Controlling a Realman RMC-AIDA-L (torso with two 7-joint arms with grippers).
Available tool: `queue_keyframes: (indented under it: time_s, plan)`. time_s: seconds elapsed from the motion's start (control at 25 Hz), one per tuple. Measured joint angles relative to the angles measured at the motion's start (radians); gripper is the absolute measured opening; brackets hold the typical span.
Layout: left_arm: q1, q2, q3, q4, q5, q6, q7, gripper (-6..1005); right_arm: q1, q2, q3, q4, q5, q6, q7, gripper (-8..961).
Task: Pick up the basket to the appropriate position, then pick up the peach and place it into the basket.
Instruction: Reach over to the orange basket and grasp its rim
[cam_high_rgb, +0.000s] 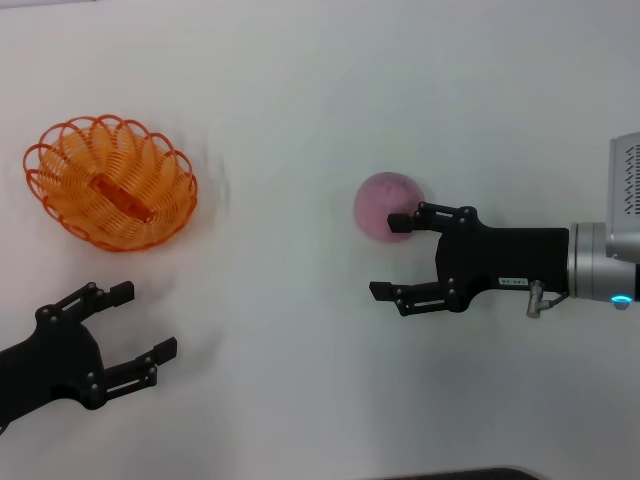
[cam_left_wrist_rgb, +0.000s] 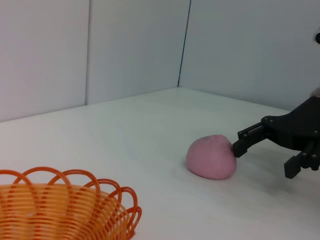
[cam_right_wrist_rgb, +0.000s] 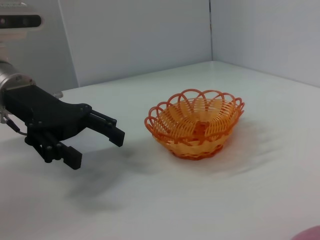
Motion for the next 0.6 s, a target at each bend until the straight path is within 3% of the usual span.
queue_keyframes:
  time_s: [0.6]
  plan:
    - [-0.002, -0.002, 0.000, -0.002, -0.010, -0.002, 0.002, 866, 0.002, 0.000, 0.002, 0.000, 0.000, 0.000, 0.000, 946]
